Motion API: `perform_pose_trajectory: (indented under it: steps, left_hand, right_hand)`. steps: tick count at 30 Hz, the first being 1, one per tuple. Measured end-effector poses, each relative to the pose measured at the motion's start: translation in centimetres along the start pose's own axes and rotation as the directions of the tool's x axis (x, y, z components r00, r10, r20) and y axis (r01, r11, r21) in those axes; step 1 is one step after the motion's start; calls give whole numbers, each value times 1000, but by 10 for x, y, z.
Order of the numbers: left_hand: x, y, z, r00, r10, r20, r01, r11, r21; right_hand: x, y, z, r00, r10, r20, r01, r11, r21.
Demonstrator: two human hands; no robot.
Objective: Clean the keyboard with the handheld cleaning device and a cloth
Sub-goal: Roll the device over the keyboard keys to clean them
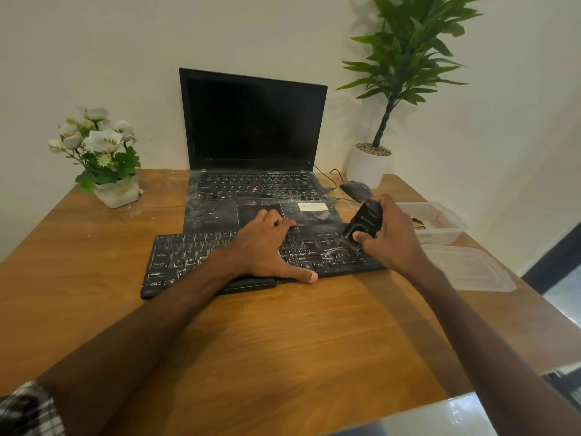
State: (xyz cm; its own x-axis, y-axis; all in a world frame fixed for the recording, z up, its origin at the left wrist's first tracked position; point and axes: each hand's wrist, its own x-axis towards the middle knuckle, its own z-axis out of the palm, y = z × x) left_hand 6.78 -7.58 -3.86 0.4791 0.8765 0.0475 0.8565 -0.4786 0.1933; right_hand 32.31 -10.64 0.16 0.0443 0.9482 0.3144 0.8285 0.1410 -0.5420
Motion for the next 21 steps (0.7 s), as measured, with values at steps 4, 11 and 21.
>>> perform_pose_trajectory:
  steps: [4,11,21]
  left_hand:
    - [0,1,-1,1000,-2,3,2,1000,-8]
    - [0,0,1,1000,-9,-2,9,1000,-1]
    - [0,0,2,1000,-4,-25,3,1000,-17]
  right_hand:
    - [-1,-4,-1,997,-6,77,5,1000,15]
    - [-15,-7,6,999,-8,43,8,1000,-16]
    - [-15,-11,9,998,-19,58,22,997,-68]
